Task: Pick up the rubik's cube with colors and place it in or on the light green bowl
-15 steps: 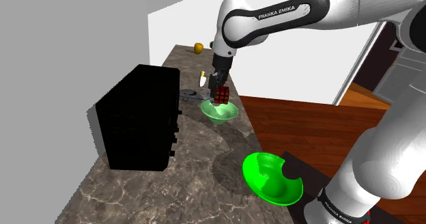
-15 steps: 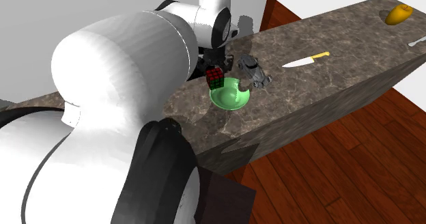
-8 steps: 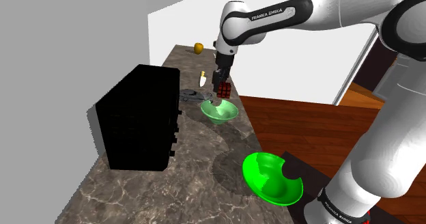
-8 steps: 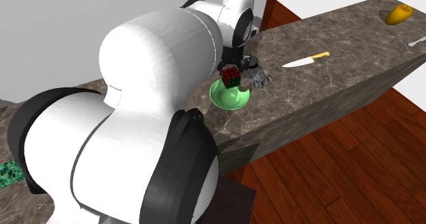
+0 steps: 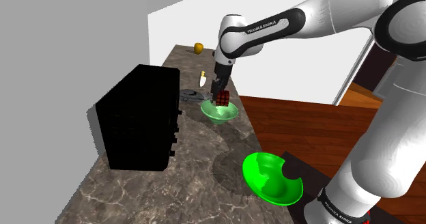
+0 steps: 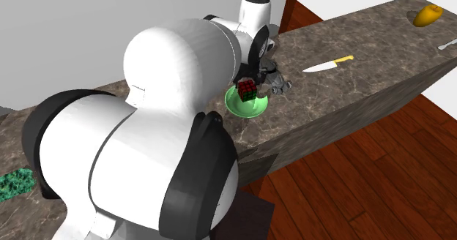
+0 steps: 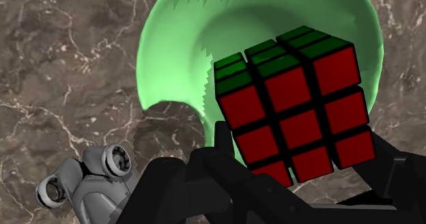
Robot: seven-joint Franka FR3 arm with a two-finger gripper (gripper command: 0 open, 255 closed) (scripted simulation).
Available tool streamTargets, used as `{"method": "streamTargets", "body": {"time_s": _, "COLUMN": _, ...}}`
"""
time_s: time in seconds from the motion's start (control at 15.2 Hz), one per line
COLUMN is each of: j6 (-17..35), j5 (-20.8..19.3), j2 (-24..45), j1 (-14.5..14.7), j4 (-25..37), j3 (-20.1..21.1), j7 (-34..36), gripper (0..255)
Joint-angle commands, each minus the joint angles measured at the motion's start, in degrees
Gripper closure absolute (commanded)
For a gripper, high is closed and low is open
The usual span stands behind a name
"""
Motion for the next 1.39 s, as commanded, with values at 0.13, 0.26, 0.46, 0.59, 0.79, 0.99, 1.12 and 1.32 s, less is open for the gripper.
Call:
{"method": "streamTargets", "body": {"time_s": 0.13, "j6": 2.95, "j5": -0.10, "j2": 1.30, "j1": 0.01, "j4": -1.62, "j3": -0.01, "j7": 0.03, "gripper": 255}}
{"method": "streamTargets", "body": {"time_s": 0.26, "j6": 3.47, "j5": -0.12, "j2": 1.52, "j1": 0.02, "j4": -1.91, "j3": -0.01, "j7": 0.04, "gripper": 255}}
{"method": "streamTargets", "body": {"time_s": 0.46, "j6": 3.47, "j5": -0.12, "j2": 1.52, "j1": 0.02, "j4": -1.91, "j3": -0.01, "j7": 0.04, "gripper": 255}}
{"method": "streamTargets", "body": {"time_s": 0.59, "j6": 3.47, "j5": -0.12, "j2": 1.52, "j1": 0.02, "j4": -1.91, "j3": -0.01, "j7": 0.04, "gripper": 255}}
{"method": "streamTargets", "body": {"time_s": 0.79, "j6": 3.47, "j5": -0.12, "j2": 1.53, "j1": 0.02, "j4": -1.90, "j3": -0.01, "j7": 0.04, "gripper": 0}}
{"method": "streamTargets", "body": {"time_s": 0.99, "j6": 3.47, "j5": -0.12, "j2": 1.52, "j1": 0.02, "j4": -1.91, "j3": -0.01, "j7": 0.04, "gripper": 0}}
{"method": "streamTargets", "body": {"time_s": 1.12, "j6": 3.47, "j5": -0.12, "j2": 1.52, "j1": 0.02, "j4": -1.91, "j3": -0.01, "j7": 0.04, "gripper": 0}}
{"method": "streamTargets", "body": {"time_s": 1.32, "j6": -1.95, "j5": 0.06, "j2": -0.71, "j1": -0.05, "j4": 1.28, "j3": -0.03, "j7": -0.09, "gripper": 0}}
